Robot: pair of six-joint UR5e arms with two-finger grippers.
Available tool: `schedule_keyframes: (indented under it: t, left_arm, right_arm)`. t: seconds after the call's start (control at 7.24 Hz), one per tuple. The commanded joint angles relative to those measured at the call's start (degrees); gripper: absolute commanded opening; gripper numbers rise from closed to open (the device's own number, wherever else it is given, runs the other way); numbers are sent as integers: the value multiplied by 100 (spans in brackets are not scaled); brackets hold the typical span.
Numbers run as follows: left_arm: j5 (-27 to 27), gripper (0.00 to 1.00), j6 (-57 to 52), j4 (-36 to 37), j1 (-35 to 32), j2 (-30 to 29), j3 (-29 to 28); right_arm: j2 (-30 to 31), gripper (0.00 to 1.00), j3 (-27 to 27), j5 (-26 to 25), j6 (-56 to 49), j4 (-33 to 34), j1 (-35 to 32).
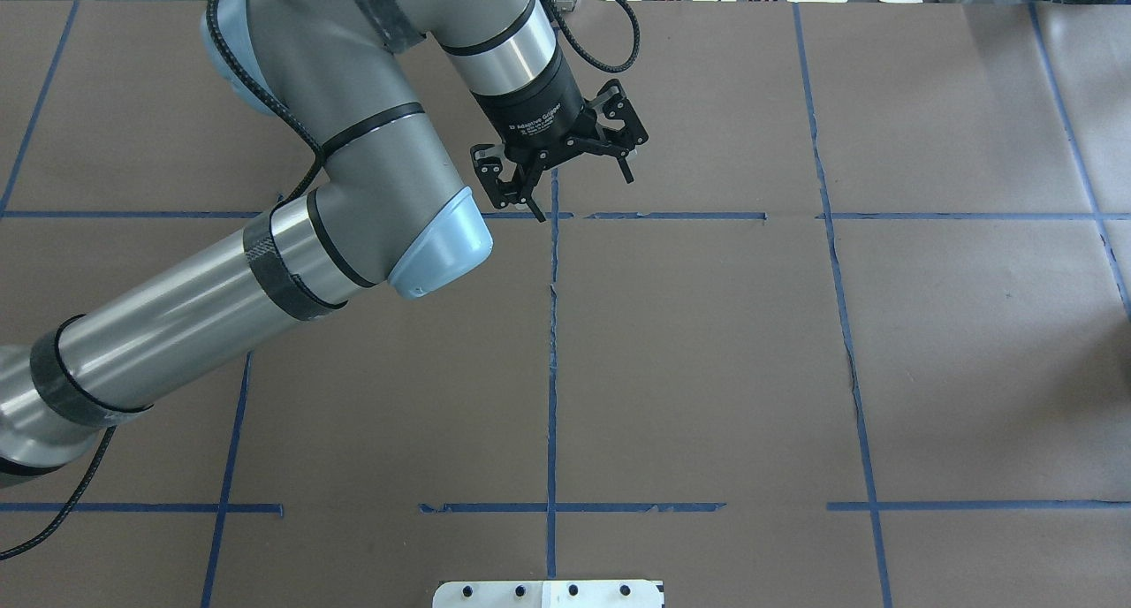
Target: Left arm hands cup to right arm to dump lemon
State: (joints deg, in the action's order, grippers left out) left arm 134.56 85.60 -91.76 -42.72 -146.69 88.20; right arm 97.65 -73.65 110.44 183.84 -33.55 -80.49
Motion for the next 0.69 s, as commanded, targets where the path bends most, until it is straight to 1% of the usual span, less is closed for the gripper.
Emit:
schedule_keyframes:
  t: [0.0,0.14,0.28,0.41,0.55]
  left_arm:
    - [0,100,0,0,-52,0,13]
    - [0,100,9,9,-52,0,39]
    - [0,100,9,9,-78,9,48]
    - [0,100,9,9,-96,35,57]
    - [0,100,9,9,-139,44,57]
  right_arm:
    - [-333,40,-254,-555,-234,872,488]
    - [-404,40,-525,-994,-513,1311,856]
    - [-561,40,-719,-1189,-1003,1725,1095]
    - [-850,39,-721,-1191,-1782,1842,1228]
    - [-1044,38,-704,-1191,-2851,1861,1473]
